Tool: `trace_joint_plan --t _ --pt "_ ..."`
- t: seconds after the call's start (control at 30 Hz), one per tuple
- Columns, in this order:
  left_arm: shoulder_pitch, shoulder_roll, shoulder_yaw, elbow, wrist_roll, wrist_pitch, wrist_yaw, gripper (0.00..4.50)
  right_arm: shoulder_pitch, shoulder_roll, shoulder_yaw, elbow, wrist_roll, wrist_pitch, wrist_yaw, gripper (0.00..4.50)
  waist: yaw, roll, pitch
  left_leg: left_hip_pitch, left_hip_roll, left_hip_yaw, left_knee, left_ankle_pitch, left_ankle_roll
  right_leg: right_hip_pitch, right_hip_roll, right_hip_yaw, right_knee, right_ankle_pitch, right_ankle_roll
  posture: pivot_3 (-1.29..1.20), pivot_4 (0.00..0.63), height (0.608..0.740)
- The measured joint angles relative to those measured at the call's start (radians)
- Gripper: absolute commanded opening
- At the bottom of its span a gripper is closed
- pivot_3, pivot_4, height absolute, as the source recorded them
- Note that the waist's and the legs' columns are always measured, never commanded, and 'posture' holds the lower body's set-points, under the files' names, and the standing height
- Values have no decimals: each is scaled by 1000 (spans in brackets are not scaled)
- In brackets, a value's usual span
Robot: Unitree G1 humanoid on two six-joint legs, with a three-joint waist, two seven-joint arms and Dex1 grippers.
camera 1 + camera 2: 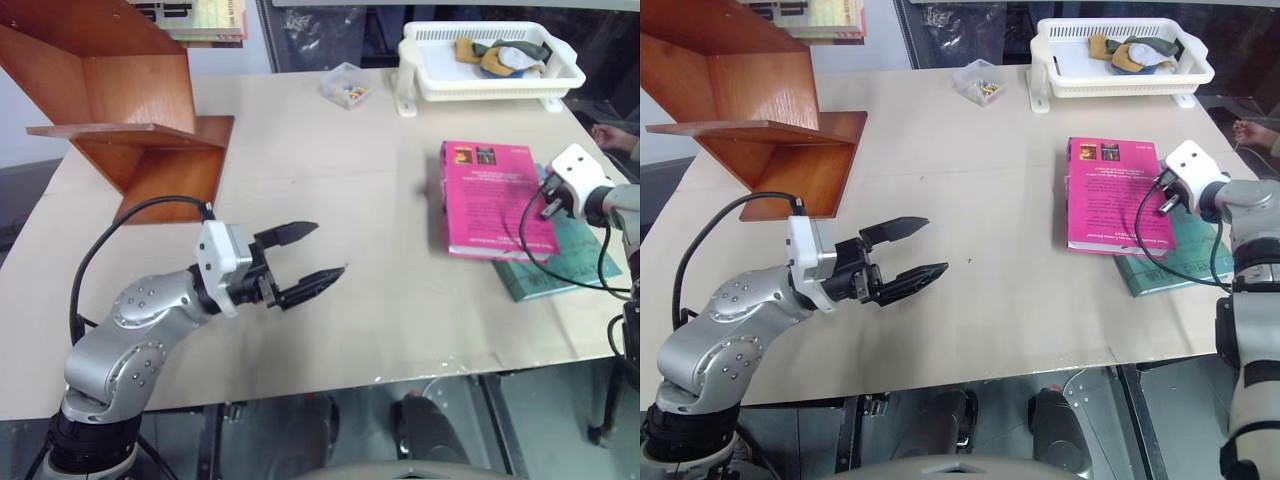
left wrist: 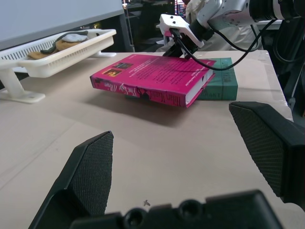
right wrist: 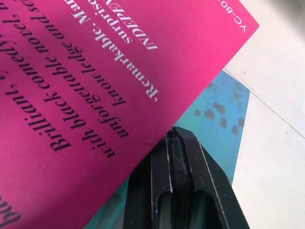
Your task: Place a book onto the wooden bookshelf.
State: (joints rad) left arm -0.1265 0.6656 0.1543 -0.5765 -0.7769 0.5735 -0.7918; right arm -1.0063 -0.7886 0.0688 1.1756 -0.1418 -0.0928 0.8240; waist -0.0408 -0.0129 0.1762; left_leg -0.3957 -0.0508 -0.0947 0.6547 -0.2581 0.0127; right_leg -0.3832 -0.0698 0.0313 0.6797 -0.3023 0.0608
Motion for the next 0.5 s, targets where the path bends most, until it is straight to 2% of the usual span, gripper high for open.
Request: trace_joint_plan --t 0.27,0.37,0.43,0.5 --pt "-31 -1 -10 8 0 0 -8 4500 70 -32 -33 -62 32 -2 10 11 4 0 0 0 0 0 0 0 0 0 0 0 0 0 0 0 150 740" --pt "-37 -3 -15 25 2 1 -10 4500 168 -97 -58 -155 48 6 19 849 14 0 0 -1 0 -1 0 0 0 0 0 -1 0 0 0 0 150 740" --pt "-36 -3 -20 43 9 -1 -16 4500 282 -149 -107 -274 78 40 21 1846 23 0 0 -1 0 -1 0 0 0 0 0 -1 -1 0 0 0 150 740" --pt "-36 -6 -34 74 23 -13 -36 4500 502 -189 -216 -521 133 124 13 2801 33 1 0 -2 0 -2 -1 0 0 -1 0 -1 -1 0 0 0 150 740"
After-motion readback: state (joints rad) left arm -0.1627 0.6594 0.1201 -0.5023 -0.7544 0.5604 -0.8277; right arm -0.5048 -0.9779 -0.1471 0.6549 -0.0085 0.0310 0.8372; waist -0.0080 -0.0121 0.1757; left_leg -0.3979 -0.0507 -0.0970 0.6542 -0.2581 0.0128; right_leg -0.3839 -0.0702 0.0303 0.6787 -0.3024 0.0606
